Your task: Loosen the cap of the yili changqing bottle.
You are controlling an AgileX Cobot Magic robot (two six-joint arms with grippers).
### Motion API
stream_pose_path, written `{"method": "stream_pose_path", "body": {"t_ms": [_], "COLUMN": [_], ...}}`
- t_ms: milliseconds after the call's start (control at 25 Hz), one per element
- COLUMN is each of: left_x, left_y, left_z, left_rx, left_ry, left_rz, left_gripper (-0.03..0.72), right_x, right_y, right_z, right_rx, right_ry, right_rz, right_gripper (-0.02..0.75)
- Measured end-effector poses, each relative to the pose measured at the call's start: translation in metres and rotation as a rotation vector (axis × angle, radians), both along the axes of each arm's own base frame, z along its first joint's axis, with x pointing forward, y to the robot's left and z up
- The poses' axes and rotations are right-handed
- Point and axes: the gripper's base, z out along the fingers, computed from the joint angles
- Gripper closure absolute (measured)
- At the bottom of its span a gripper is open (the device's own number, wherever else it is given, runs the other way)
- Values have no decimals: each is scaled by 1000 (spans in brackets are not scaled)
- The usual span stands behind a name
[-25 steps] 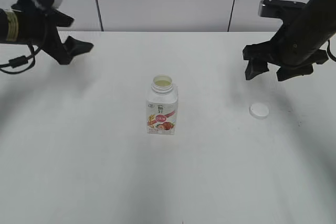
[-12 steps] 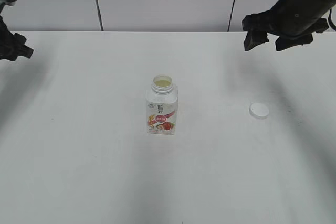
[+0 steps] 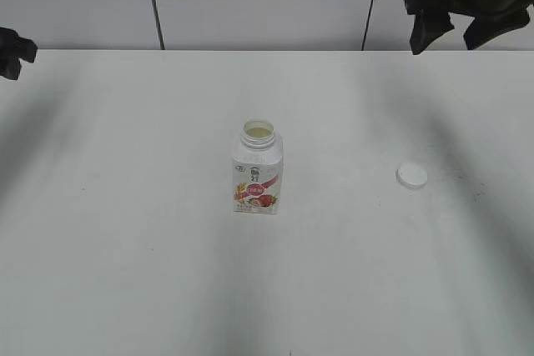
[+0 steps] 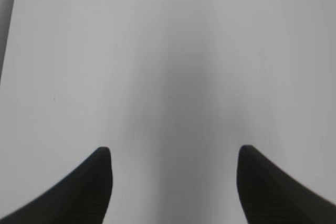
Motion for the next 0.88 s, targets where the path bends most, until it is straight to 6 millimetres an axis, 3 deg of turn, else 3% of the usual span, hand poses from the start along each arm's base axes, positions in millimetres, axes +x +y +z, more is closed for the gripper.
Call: {"method": "stream_pose_path", "body": {"t_ms": [560,880], "left_x": [-5,-18], "left_y": [-13,-11], "left_z": [64,66], "left_rx": [-126,-125], "left_ry": [214,331], "left_rz": [-73,-61], "left_gripper": [225,225], "right_x": [-9,-8], "right_y": [-11,-46], "right_z": [29,40], "right_rx": [-70,-76], "right_ry": [132,108], "right_rz": [58,1], "right_gripper": [143,143]}}
